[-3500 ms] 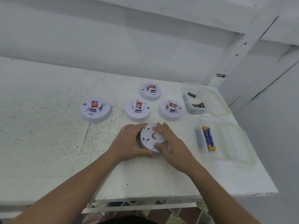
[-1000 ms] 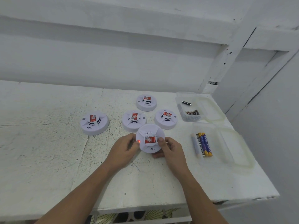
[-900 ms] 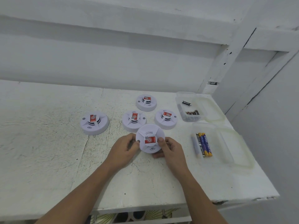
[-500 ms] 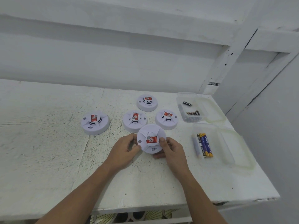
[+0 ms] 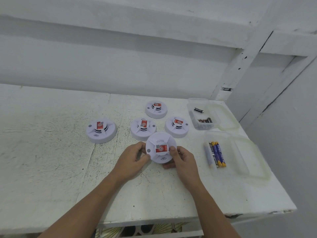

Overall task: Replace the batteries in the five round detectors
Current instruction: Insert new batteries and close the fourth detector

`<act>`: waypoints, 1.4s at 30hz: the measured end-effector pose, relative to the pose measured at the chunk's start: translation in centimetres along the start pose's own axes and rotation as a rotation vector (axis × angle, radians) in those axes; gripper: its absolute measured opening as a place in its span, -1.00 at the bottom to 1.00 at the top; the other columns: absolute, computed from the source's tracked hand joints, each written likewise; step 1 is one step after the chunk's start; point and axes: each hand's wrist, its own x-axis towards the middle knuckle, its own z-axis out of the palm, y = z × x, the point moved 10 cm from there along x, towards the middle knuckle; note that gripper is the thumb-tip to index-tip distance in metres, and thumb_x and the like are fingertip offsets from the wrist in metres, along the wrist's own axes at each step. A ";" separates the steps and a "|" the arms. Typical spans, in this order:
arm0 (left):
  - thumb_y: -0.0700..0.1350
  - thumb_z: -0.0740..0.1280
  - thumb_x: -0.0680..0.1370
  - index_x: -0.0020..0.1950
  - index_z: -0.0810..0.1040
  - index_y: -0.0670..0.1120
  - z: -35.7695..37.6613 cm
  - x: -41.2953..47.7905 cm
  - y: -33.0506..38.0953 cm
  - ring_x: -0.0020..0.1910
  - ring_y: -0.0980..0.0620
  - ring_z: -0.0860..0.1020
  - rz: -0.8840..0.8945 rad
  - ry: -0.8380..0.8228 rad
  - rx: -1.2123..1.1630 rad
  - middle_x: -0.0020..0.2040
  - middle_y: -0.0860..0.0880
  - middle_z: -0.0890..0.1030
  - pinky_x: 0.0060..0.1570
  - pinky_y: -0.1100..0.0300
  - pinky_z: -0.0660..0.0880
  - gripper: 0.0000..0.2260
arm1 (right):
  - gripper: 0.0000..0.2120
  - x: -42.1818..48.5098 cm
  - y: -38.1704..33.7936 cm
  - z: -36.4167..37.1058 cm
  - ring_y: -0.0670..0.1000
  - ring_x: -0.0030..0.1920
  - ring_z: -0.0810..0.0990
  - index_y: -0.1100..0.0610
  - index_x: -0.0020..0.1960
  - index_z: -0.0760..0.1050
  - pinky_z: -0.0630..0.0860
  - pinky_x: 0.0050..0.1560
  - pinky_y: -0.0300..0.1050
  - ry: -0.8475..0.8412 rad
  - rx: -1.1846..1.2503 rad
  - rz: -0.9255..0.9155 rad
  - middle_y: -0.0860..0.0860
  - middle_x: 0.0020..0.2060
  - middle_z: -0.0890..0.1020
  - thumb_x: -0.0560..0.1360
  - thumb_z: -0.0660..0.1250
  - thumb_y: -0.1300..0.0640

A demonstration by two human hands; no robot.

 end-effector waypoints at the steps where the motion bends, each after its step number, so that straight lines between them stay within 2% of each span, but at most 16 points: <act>1: 0.19 0.20 0.41 0.02 0.56 0.06 0.0 0.0 -0.1 -0.11 0.08 0.55 0.000 -0.001 -0.001 -0.08 0.15 0.61 -0.10 -0.04 0.52 -0.67 | -0.71 0.0 0.0 0.0 0.11 -0.30 0.69 0.18 0.02 0.59 0.59 -0.30 -0.22 0.000 0.002 -0.001 0.06 -0.19 0.72 0.57 0.22 -0.01; 4: 0.19 0.20 0.43 0.03 0.56 0.06 0.1 0.0 -0.1 -0.11 0.00 0.56 0.012 -0.004 -0.005 -0.07 0.13 0.62 -0.09 -0.11 0.51 -0.68 | -0.71 0.0 0.0 0.0 0.13 -0.30 0.69 0.19 0.03 0.59 0.60 -0.29 -0.21 -0.001 0.005 -0.004 0.07 -0.18 0.72 0.58 0.22 0.00; 11: 0.19 0.20 0.41 0.02 0.55 0.06 0.0 -0.2 -0.1 -0.13 -0.02 0.56 0.005 -0.005 -0.003 -0.08 0.14 0.61 -0.10 -0.13 0.50 -0.68 | -0.70 0.1 0.1 0.0 0.11 -0.29 0.70 0.19 0.03 0.59 0.61 -0.27 -0.20 -0.009 -0.004 -0.016 0.04 -0.18 0.72 0.57 0.22 -0.02; 13: 0.18 0.21 0.41 0.05 0.54 0.07 0.1 -0.2 0.2 -0.10 0.05 0.57 0.010 -0.016 -0.031 -0.05 0.15 0.62 -0.09 -0.06 0.52 -0.68 | -0.69 0.1 0.1 0.0 0.10 -0.28 0.70 0.19 0.03 0.59 0.60 -0.28 -0.21 -0.013 -0.005 -0.017 0.04 -0.18 0.72 0.57 0.22 -0.03; 16: 0.14 0.25 0.44 0.20 0.50 0.04 0.4 -0.6 1.2 0.05 0.13 0.58 0.054 -0.052 -0.132 0.06 0.16 0.63 0.00 0.18 0.52 -0.63 | -0.66 0.1 0.0 0.1 0.10 -0.24 0.70 0.19 0.04 0.61 0.61 -0.24 -0.19 -0.030 0.012 -0.030 0.07 -0.17 0.72 0.58 0.18 -0.02; 19: -0.01 0.31 0.50 0.34 0.43 0.04 0.0 -0.8 1.3 0.12 0.06 0.58 0.074 -0.029 -0.197 0.09 0.07 0.63 0.09 0.19 0.52 -0.60 | -0.71 0.1 -0.2 0.2 0.10 -0.15 0.70 0.15 0.06 0.63 0.64 -0.13 -0.06 -0.061 0.060 -0.049 0.07 -0.12 0.72 0.60 0.17 0.05; 22: -0.10 0.32 0.49 0.40 0.39 0.03 -0.7 -0.7 1.1 0.04 0.04 0.61 0.071 0.026 -0.258 0.04 0.03 0.62 0.02 0.16 0.57 -0.54 | -0.80 0.0 -0.4 0.4 0.10 -0.07 0.69 0.08 0.10 0.61 0.64 -0.09 0.01 -0.101 0.077 -0.072 0.05 -0.05 0.71 0.58 0.24 0.11; 24: -0.11 0.33 0.48 0.42 0.37 0.04 -1.0 -0.7 1.2 -0.10 0.09 0.59 0.068 0.061 -0.286 -0.01 0.13 0.58 -0.11 0.24 0.56 -0.50 | -0.75 0.0 -0.5 0.4 0.11 -0.06 0.69 0.05 0.24 0.53 0.64 -0.10 0.04 -0.110 0.086 -0.086 0.06 -0.02 0.68 0.56 0.28 0.13; 25: -0.10 0.34 0.47 0.42 0.37 0.06 -1.1 -0.7 1.2 -0.15 0.05 0.56 0.068 0.075 -0.303 -0.02 0.17 0.56 -0.16 0.26 0.55 -0.49 | -0.67 0.1 -0.5 0.4 0.11 -0.06 0.69 0.00 0.31 0.46 0.64 -0.11 0.06 -0.107 0.101 -0.085 0.08 -0.02 0.67 0.56 0.29 0.15; 27: -0.04 0.37 0.46 0.40 0.40 0.09 -1.3 -0.6 0.8 -0.12 -0.09 0.54 0.056 0.090 -0.332 0.02 0.19 0.56 -0.17 0.20 0.58 -0.50 | -0.55 0.1 -0.6 0.5 0.10 -0.03 0.68 -0.10 0.39 0.34 0.64 -0.10 0.07 -0.121 0.119 -0.088 0.13 -0.01 0.64 0.54 0.31 0.16; 30: 0.03 0.38 0.43 0.36 0.45 0.15 -1.3 -0.4 -0.1 -0.06 -0.15 0.55 0.023 0.077 -0.365 0.11 0.10 0.56 -0.11 -0.16 0.61 -0.51 | -0.54 0.1 -0.8 0.7 0.05 0.03 0.66 -0.14 0.36 0.36 0.63 -0.05 0.00 -0.169 0.094 -0.100 0.18 0.02 0.62 0.53 0.33 0.18; 31: 0.03 0.38 0.42 0.34 0.47 0.16 -1.3 -0.3 -0.3 -0.06 -0.15 0.56 0.018 0.073 -0.368 0.13 0.08 0.56 -0.12 -0.21 0.59 -0.52 | -0.53 0.1 -0.9 0.7 0.03 0.05 0.66 -0.12 0.36 0.38 0.63 -0.04 -0.05 -0.183 0.088 -0.101 0.17 0.04 0.62 0.52 0.34 0.19; 35: 0.02 0.37 0.41 0.32 0.49 0.16 -1.2 -0.1 -0.5 -0.06 -0.15 0.56 0.020 0.067 -0.349 0.16 -0.01 0.58 -0.12 -0.24 0.56 -0.54 | -0.45 0.2 -0.8 0.6 0.01 0.03 0.65 -0.03 0.40 0.37 0.60 -0.05 -0.15 -0.207 0.090 -0.091 0.15 0.05 0.63 0.47 0.40 0.27; 38: 0.01 0.38 0.40 0.33 0.48 0.14 -1.1 -0.1 -0.8 -0.03 -0.18 0.56 0.006 0.060 -0.351 0.20 -0.03 0.57 -0.09 -0.25 0.55 -0.52 | -0.42 0.3 -0.6 0.7 0.10 0.04 0.65 -0.02 0.39 0.38 0.61 -0.02 -0.07 -0.216 0.125 -0.089 0.20 0.03 0.62 0.44 0.42 0.29; 42: -0.01 0.40 0.36 0.34 0.49 0.11 -1.2 0.0 -0.9 -0.04 -0.12 0.56 0.008 0.060 -0.342 0.13 -0.04 0.57 -0.08 -0.14 0.60 -0.48 | -0.39 0.5 -0.5 0.7 0.12 0.00 0.65 -0.06 0.37 0.41 0.61 -0.03 -0.07 -0.218 0.137 -0.086 0.18 0.05 0.62 0.40 0.45 0.33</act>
